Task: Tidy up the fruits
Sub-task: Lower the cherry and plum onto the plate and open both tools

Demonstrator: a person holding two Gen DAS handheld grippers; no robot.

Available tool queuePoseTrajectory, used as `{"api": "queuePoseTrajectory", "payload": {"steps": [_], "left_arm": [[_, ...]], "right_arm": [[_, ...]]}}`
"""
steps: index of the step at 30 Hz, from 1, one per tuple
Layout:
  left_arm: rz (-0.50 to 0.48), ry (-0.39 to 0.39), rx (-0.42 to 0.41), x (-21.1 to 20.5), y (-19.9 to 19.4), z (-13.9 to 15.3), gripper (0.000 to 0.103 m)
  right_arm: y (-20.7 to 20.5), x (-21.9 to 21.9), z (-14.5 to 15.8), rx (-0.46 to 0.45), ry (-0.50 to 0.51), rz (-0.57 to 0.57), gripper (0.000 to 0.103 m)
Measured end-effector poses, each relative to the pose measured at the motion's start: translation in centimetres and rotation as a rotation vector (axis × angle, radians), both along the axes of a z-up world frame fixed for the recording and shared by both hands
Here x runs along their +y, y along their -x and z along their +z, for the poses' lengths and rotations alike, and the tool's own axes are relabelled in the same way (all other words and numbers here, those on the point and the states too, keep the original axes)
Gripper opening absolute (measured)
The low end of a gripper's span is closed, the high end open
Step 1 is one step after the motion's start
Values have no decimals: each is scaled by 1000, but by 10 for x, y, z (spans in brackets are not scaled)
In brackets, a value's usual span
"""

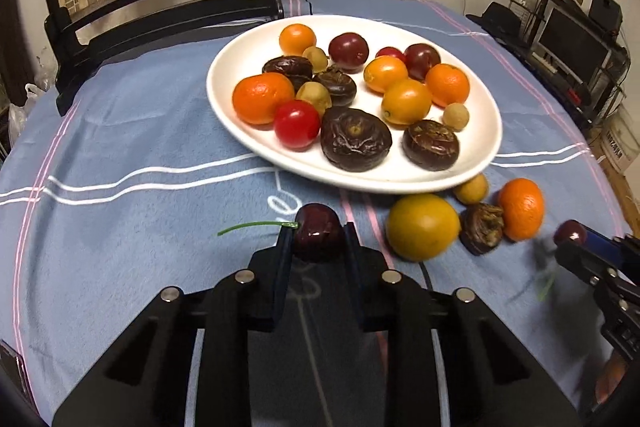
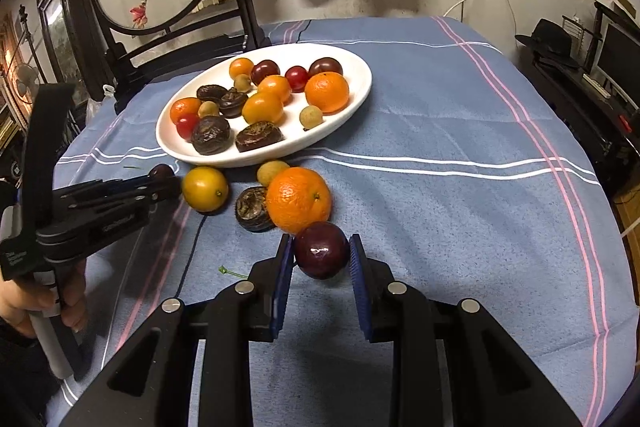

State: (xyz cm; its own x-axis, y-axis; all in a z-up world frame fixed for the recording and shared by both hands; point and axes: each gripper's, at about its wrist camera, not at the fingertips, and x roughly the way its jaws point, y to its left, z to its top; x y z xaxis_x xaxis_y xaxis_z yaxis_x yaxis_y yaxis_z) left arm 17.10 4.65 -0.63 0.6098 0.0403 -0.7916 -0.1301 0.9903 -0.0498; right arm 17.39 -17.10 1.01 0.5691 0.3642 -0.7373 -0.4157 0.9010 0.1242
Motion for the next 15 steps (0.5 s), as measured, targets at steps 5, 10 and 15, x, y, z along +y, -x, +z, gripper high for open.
{"api": "queuePoseTrajectory", "payload": {"steps": [5,10,15], "left_arm": [[-26,16,-53,3,16,28,25],[-23,8,-121,6,5,59,24],[20,39,-120,13,-30,64,24]], "right_arm": [[9,4,16,-37,-58,7,29],[-5,24,50,-96,-102,38,29],[-50,45,53,-89,-106,16,29]]}}
